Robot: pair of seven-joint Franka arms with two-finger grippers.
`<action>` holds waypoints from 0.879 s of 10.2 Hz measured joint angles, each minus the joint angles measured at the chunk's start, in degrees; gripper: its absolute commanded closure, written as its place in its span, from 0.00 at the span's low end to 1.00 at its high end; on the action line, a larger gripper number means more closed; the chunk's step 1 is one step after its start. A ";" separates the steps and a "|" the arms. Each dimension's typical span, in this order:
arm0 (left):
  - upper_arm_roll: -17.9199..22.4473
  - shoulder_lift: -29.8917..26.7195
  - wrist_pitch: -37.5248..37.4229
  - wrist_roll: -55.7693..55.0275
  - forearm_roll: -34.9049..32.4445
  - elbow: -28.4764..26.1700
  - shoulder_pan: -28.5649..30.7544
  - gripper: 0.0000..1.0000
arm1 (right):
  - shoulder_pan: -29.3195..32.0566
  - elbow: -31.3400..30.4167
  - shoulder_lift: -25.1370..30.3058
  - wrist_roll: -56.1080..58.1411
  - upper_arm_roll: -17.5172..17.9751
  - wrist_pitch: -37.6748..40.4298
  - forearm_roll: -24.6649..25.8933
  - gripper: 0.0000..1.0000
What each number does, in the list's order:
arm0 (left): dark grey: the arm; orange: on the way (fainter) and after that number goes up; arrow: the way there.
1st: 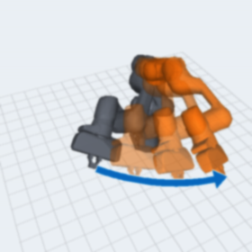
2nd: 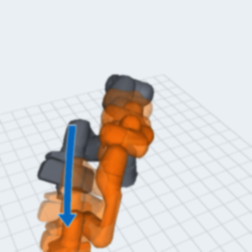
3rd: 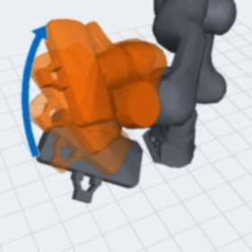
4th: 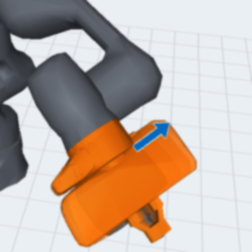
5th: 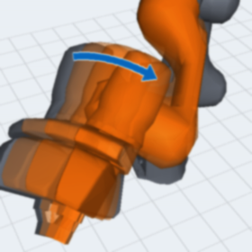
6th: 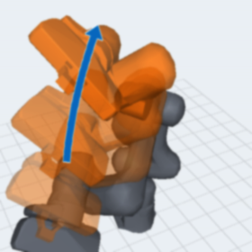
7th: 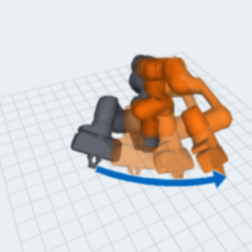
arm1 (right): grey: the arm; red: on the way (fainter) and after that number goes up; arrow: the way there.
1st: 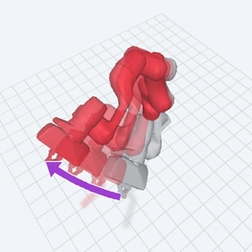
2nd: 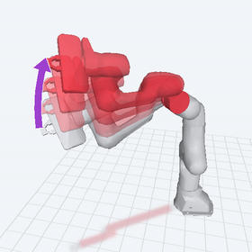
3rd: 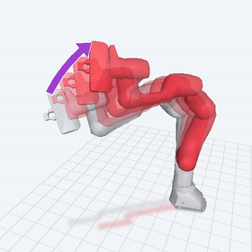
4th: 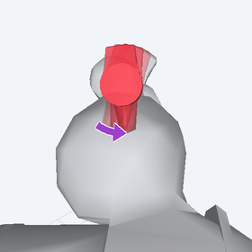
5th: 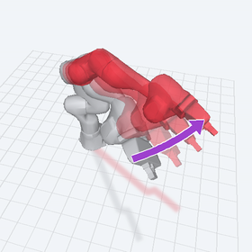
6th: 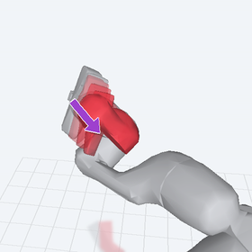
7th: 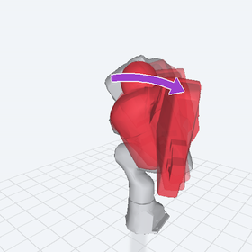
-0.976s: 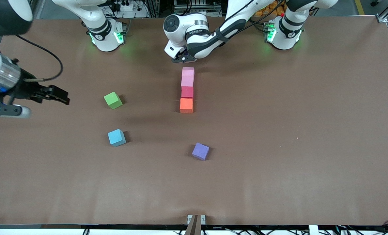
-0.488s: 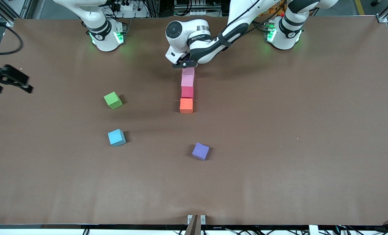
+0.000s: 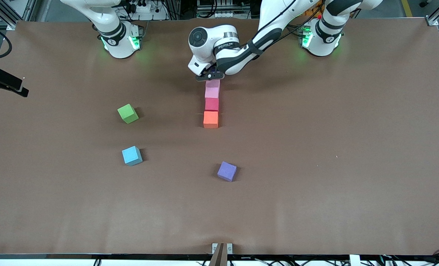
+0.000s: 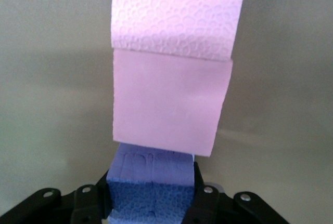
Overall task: Arrange blocks into number 1
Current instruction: 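Carry blue to the pink cube with the left gripper while the right gripper withdraws, then set the blue cube beside pink and open the left gripper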
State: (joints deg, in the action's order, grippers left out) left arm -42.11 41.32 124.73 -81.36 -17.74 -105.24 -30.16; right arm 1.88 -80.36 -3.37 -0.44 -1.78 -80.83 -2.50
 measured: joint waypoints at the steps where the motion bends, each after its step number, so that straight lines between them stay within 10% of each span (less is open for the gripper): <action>1: 0.13 0.37 0.02 0.83 0.00 0.41 0.00 1.00 | -0.24 -0.11 0.00 0.01 1.72 0.03 1.78 0.00; 5: 2.07 1.13 0.09 1.20 0.00 1.83 -1.55 1.00 | -0.49 -0.66 0.06 -0.04 3.49 -0.32 2.89 0.00; 6: 3.04 1.17 0.10 1.20 0.00 2.05 -2.23 0.85 | -0.49 -1.42 0.20 -0.04 3.48 -2.31 2.89 0.00; 7: 3.31 1.18 0.10 1.20 0.00 2.14 -2.40 0.01 | -0.49 -2.22 0.35 -0.04 3.45 -3.95 2.89 0.00; 9: 3.42 1.18 0.10 1.25 0.00 2.17 -2.49 0.00 | -0.49 -2.74 0.40 -0.04 3.43 -4.45 2.89 0.00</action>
State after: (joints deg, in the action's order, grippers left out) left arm -38.69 42.50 124.84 -80.11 -17.74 -103.07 -32.65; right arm 1.39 -83.09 -2.98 -0.47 1.65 -85.28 0.39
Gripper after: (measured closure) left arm 0.326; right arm 0.000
